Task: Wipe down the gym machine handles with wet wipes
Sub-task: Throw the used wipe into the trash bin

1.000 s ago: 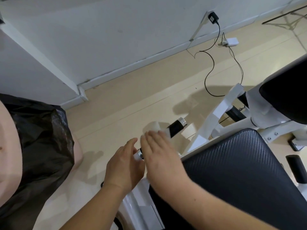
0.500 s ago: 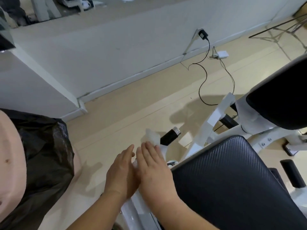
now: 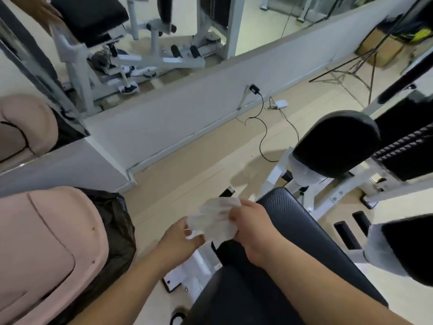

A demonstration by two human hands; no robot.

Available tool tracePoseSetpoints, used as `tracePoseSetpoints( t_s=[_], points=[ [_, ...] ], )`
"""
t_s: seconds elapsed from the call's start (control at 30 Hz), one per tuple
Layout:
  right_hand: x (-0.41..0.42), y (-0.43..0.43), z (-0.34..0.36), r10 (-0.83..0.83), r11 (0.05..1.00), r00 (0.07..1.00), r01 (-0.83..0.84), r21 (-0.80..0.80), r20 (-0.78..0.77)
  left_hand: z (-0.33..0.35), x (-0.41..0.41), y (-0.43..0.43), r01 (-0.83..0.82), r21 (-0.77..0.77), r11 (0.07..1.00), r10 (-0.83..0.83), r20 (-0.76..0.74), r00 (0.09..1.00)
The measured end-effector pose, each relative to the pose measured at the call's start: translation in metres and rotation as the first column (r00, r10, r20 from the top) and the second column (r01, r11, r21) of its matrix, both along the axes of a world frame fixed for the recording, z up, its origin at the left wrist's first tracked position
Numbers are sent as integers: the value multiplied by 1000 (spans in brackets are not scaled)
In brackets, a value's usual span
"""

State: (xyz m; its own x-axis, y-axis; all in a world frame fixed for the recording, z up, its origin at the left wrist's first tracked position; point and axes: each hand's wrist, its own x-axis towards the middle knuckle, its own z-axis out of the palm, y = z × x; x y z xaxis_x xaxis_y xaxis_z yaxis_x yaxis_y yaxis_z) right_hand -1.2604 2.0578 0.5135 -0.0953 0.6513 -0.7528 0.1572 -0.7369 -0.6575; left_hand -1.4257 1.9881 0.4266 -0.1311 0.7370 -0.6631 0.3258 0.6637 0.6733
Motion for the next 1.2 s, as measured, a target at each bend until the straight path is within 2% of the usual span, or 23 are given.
tracePoseSetpoints(
  t_s=[0.1,0.17,0.23,0.3,0.43,0.57,0.73,0.83,0.93,1.07,1.13,1.2],
  points=[
    [16,-24,60,-26,999,995,30,36,-97,96,6,-8,-184,111,977,162,187,969],
    [26,-42,97,3,996,989,10,83,-149,156,14,-20,-258,170,951,193,322,927],
    [33,-62,134,46,991,984,-23,135,-174,209,23,-42,-293,234,927,186,393,901],
    [38,-80,167,85,976,987,-55,210,-135,250,33,-66,-283,319,905,150,385,911],
    [44,-116,211,156,923,988,-138,359,-21,298,53,-115,-174,474,863,81,211,974],
    [50,-150,230,260,871,962,-269,411,79,311,84,-164,-179,500,847,145,107,984],
    [47,-189,234,444,835,896,-417,359,8,304,107,-219,-259,532,806,283,38,958],
    [38,-211,232,485,838,869,-429,338,-101,297,93,-249,-368,542,755,436,3,900],
    [19,-227,230,556,792,825,-489,364,-99,296,68,-272,-509,477,717,526,110,843],
    [-37,-245,212,654,726,753,-599,338,-71,283,17,-294,-536,344,771,474,253,843],
    [-79,-247,197,639,735,769,-599,319,-29,274,-21,-301,-565,276,778,445,392,805],
    [-138,-248,180,627,747,779,-601,286,-3,260,-74,-308,-578,246,778,461,402,791]
  ],
)
